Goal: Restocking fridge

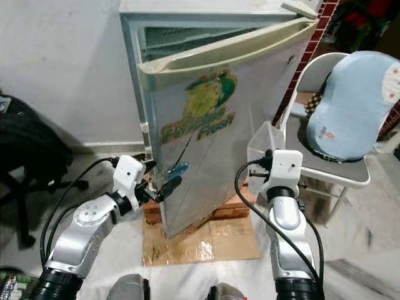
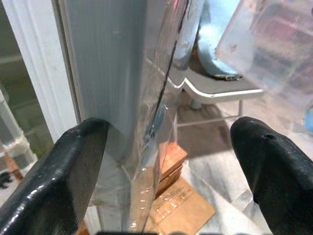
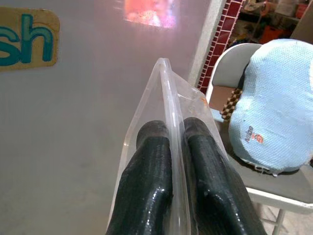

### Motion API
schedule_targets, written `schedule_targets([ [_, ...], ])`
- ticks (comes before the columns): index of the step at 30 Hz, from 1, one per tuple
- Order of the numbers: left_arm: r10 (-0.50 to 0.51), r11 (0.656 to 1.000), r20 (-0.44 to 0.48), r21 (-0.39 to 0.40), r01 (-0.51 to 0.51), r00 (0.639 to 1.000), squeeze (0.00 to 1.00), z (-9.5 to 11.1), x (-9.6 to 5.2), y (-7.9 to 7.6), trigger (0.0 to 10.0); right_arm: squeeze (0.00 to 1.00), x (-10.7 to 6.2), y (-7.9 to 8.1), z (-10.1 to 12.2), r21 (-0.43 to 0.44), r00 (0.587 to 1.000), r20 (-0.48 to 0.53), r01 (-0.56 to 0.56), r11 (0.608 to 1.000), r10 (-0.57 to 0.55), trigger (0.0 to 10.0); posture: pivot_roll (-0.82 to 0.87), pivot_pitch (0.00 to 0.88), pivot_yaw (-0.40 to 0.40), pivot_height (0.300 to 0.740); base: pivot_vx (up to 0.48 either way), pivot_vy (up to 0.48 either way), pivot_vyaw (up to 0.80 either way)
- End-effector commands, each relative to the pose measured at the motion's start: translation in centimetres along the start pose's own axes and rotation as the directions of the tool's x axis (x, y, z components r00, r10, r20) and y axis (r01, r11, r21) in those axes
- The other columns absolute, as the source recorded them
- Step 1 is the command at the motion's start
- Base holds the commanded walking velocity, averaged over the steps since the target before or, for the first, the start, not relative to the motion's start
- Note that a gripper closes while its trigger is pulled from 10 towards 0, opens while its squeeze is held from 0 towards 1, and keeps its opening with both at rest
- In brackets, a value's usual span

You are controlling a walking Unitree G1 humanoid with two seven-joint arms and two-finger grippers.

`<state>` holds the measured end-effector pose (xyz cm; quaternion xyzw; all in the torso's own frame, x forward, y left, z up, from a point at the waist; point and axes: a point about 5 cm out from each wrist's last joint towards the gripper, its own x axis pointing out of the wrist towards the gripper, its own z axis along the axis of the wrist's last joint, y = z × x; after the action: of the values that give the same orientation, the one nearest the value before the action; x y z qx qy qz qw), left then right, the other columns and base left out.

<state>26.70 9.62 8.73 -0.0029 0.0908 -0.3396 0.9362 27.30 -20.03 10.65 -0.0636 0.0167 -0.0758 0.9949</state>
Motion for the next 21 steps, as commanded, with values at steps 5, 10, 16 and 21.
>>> schedule_targets([
  [5, -0.087, 0.995, 0.088, 0.052, 0.082, 0.992, 0.0, 2.2, 1.2, -1.9, 10.0, 0.0, -0.1, -1.9, -0.1, -0.075, 0.995, 0.003, 0.095, 0.993, -0.095, 10.0, -0.02, 0.044, -0.023, 0.74, 0.0, -0.356, 0.0],
  [10, -0.103, 0.994, 0.092, 0.054, 0.099, 0.99, 0.0, 2.3, 1.4, -2.3, 10.0, 0.0, -0.1, -2.2, -0.3, -0.076, 0.994, -0.009, 0.108, 0.991, -0.109, 10.0, -0.02, 0.042, -0.026, 0.74, 0.0, -0.344, 0.0],
  [16, -0.134, 0.99, 0.104, 0.066, 0.128, 0.985, 0.0, 2.8, 2.1, -3.1, 10.0, 0.0, -0.2, -2.0, -0.4, -0.078, 0.994, -0.011, 0.107, 0.991, -0.109, 10.0, -0.02, 0.039, -0.029, 0.74, 0.0, -0.343, 0.0],
  [21, -0.165, 0.984, 0.124, 0.081, 0.156, 0.978, 0.0, 3.5, 2.9, -3.8, 10.0, 0.0, -0.3, -2.0, -0.4, -0.084, 0.994, -0.015, 0.106, 0.991, -0.107, 10.0, -0.03, 0.041, -0.037, 0.74, 0.0, -0.335, 0.0],
])
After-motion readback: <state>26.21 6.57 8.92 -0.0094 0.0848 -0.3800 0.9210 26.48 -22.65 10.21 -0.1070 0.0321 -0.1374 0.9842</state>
